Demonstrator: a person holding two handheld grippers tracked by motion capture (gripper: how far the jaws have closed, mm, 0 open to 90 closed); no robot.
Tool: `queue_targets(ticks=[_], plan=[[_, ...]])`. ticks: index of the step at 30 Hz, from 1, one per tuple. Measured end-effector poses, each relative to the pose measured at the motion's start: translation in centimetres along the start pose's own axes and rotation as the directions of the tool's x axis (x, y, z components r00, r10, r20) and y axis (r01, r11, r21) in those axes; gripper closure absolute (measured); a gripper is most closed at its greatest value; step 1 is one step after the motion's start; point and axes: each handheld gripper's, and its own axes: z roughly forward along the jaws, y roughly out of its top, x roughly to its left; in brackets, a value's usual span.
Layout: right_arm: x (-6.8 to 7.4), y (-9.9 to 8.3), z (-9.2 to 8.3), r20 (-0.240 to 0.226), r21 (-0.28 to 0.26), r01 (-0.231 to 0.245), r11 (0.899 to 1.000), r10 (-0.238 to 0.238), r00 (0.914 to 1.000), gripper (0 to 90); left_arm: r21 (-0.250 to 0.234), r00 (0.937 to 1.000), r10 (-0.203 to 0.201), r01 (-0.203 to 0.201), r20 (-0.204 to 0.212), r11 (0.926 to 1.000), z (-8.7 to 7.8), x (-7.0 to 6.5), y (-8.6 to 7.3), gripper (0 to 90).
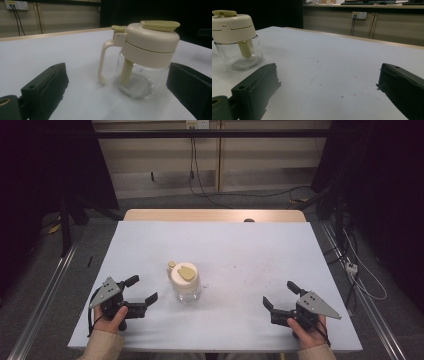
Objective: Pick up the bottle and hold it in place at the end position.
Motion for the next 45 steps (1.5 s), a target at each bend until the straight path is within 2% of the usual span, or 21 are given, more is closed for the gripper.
queue_targets(ticks=[12, 22, 35, 41, 45], plan=[[0.1, 0.0, 0.0, -0.001, -0.004, 0.003, 1.000, -0.003, 1.0000, 2.2, 0.001, 0.9997, 0.016, -0.016, 0.020, 0.9999, 0.6, -0.7, 0.2, 2.6], [-0.1, 0.0, 0.0, 0.001, -0.007, 0.002, 1.000, -0.002, 1.0000, 2.3, 0.010, 0.9976, 0.031, -0.032, 0.062, 0.9995, 1.8, -1.6, 0.5, 2.4], [0.0, 0.0, 0.0, 0.000, -0.008, 0.001, 1.000, -0.001, 1.0000, 2.6, 0.028, 0.9973, 0.031, -0.033, 0.066, 0.9991, 3.2, -2.6, 1.0, 2.7], [0.0, 0.0, 0.0, -0.001, -0.007, 0.006, 1.000, -0.006, 1.0000, 2.6, 0.063, 0.9969, 0.038, -0.042, 0.069, 0.9971, 4.1, -3.2, 1.0, 3.0], [0.0, 0.0, 0.0, -0.002, -0.006, 0.006, 1.000, -0.006, 1.0000, 2.6, 0.070, 0.9971, 0.039, -0.044, 0.065, 0.9966, 4.5, -3.4, 1.0, 3.1]])
